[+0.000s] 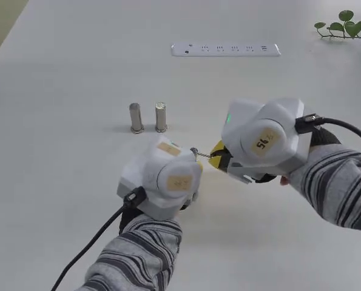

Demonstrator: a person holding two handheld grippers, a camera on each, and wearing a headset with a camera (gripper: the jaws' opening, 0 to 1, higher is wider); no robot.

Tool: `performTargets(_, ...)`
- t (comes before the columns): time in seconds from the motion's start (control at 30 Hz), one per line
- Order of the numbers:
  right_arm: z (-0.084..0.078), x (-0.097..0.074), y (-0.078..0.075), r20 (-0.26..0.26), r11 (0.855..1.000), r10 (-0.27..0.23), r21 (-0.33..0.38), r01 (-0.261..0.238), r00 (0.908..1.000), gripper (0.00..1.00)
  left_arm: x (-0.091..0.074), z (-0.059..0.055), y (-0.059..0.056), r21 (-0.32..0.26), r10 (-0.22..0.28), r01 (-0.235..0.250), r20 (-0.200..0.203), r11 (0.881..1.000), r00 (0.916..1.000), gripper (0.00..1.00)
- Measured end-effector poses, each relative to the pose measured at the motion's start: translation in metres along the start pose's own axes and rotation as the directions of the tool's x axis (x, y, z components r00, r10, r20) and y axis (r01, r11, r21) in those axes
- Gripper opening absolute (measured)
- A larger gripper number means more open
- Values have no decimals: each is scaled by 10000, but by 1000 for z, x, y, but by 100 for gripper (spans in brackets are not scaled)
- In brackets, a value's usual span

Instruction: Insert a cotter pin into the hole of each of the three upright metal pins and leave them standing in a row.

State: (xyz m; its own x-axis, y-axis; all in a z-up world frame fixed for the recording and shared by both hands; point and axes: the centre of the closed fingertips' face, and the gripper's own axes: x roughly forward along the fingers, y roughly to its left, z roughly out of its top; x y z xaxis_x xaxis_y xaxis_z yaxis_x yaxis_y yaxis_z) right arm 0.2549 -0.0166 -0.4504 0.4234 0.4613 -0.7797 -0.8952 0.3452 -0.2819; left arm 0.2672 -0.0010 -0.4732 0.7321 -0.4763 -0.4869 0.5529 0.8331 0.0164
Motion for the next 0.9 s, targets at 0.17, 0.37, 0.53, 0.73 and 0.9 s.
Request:
performTargets(0.17, 6, 4, 2, 51, 9997, -10, -249, 11, 10000, 0, 0, 0, 0, 122, 157, -158, 36, 9998, 9999, 5)
performTargets(0.37, 12, 6, 3, 241, 9984, 72, -566, -58, 9997, 0, 0, -1, 0, -40, 200, -199, 61, 9998, 9998, 5)
performTargets(0.53, 15, 7, 3, 396, 9968, 27, -798, 5, 9992, 0, 0, -1, 0, -102, 177, -177, 52, 9998, 9998, 5)
performTargets(0.73, 16, 4, 1, 618, 9991, -97, -394, 121, 9980, 9, 1, 0, 0, -197, 190, -189, 47, 9996, 9998, 5)
performTargets(0.9, 12, -3, -2, 525, 9998, -206, -37, 208, 9984, 7, 1, -1, 0, -282, 192, -192, 15, 9994, 9998, 5)
